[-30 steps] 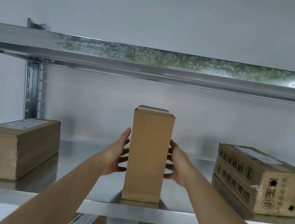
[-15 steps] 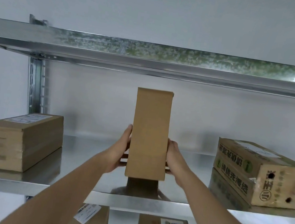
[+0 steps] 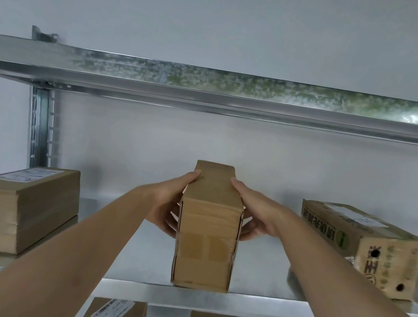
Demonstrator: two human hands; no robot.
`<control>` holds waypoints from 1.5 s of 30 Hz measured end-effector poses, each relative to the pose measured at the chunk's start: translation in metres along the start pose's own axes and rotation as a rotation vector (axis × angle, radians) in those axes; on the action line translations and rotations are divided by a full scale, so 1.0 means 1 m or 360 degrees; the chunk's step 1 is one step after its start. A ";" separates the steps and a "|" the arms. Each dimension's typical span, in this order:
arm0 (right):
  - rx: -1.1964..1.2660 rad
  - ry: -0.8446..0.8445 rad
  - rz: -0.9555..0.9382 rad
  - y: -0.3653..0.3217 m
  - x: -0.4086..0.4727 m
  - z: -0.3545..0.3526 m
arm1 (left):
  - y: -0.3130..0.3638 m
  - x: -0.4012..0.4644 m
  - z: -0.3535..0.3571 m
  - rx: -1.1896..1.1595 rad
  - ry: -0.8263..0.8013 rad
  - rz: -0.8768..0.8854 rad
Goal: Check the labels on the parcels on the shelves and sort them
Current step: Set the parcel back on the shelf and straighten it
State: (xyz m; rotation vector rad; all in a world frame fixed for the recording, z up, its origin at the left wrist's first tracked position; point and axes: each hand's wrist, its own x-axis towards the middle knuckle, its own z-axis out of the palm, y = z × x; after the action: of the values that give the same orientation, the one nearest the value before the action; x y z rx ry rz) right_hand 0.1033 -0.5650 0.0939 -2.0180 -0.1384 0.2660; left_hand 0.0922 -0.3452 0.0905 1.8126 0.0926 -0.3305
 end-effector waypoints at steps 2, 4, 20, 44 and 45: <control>-0.0037 -0.0007 0.0085 0.000 0.006 -0.003 | 0.000 0.004 -0.002 0.0004 -0.0023 -0.0066; -0.0057 -0.0049 0.0163 0.000 0.012 -0.007 | 0.000 0.008 -0.003 0.0003 -0.0043 -0.0117; 0.0149 -0.0240 0.0334 -0.016 0.065 -0.007 | 0.006 0.048 -0.018 -0.0042 -0.0196 -0.0100; 0.0130 -0.0238 0.0208 -0.006 0.074 -0.005 | 0.003 0.065 -0.020 -0.0118 -0.0164 -0.0079; 0.0130 -0.0240 0.0195 -0.004 0.075 -0.005 | 0.001 0.065 -0.022 -0.0115 -0.0174 -0.0072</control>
State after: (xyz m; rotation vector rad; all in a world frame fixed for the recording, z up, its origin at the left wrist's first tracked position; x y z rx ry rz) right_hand 0.1771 -0.5518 0.0907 -1.9271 -0.0968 0.4945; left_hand 0.1589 -0.3322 0.0789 1.7197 0.0679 -0.4522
